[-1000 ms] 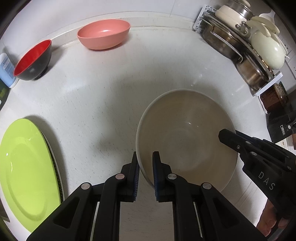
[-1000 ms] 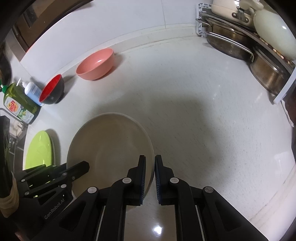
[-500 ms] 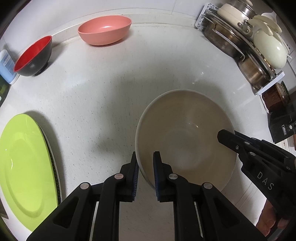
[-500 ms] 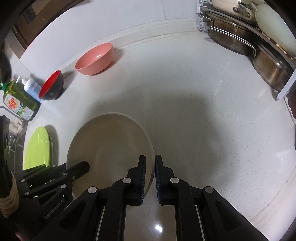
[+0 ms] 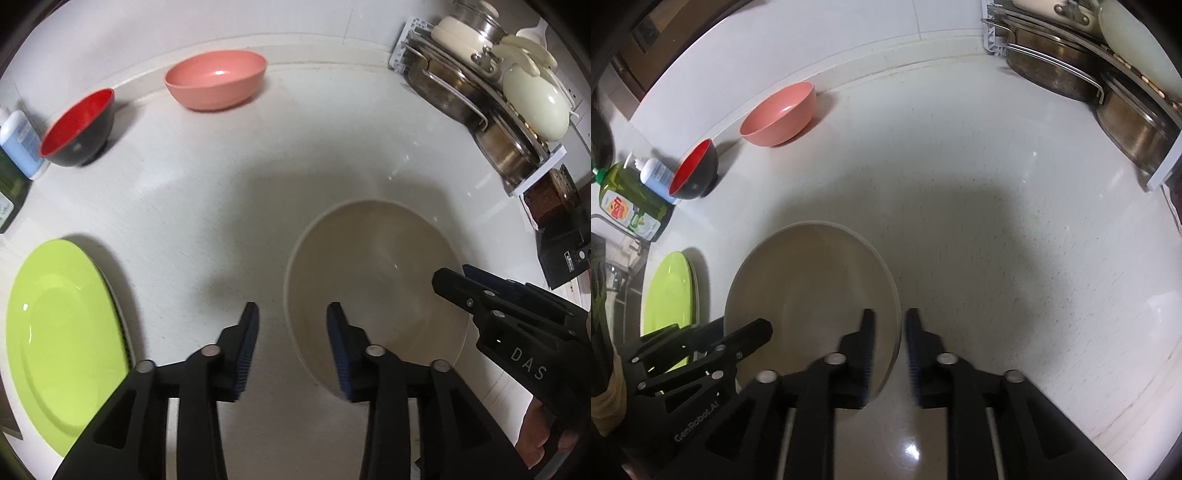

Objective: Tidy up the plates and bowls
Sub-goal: 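Move both open grippers toward the pink bowl by the wall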

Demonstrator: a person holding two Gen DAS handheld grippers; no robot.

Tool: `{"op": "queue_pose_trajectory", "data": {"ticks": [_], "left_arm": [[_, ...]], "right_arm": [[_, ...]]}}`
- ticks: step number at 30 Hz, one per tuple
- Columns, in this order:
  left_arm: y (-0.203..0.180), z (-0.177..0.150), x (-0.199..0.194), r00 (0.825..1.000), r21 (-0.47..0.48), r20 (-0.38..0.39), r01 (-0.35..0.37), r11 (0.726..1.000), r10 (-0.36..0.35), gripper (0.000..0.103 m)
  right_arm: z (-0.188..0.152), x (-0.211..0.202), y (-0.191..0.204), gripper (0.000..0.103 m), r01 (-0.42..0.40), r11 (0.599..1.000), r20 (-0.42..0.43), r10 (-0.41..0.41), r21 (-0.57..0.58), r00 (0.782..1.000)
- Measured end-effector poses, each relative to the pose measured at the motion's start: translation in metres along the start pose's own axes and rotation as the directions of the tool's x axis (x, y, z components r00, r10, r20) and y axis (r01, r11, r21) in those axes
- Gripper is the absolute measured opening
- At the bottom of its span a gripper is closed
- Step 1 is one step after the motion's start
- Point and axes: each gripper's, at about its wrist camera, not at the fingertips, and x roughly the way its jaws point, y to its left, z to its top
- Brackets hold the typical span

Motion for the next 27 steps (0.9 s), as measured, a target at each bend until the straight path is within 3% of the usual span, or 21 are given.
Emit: {"op": "queue_pose_trajectory", "data": {"ticks": [5, 15, 27], "left_arm": [[0.01, 0.007, -0.017, 0.998, -0.004, 0.061, -0.022, 1.0, 0.022, 0.059], [0.035, 0.03, -0.055, 0.977, 0.032, 0.198, -0.089, 0.995, 0.081, 0.074], [0.071, 0.065, -0.09, 0.937, 0.067, 0.319, -0.17, 0.983, 0.141, 0.088]], "right_arm": [[0.001, -0.008, 0.003, 0.037, 0.022, 1.0, 0.028, -0.022, 0.001, 0.999], [0.016, -0.032, 0.028, 0.057, 0.032, 0.999, 0.118, -0.029, -0.025, 0.993], [0.047, -0.05, 0.07, 0.059, 0.013, 0.999, 0.209, -0.002, -0.052, 0.978]]}}
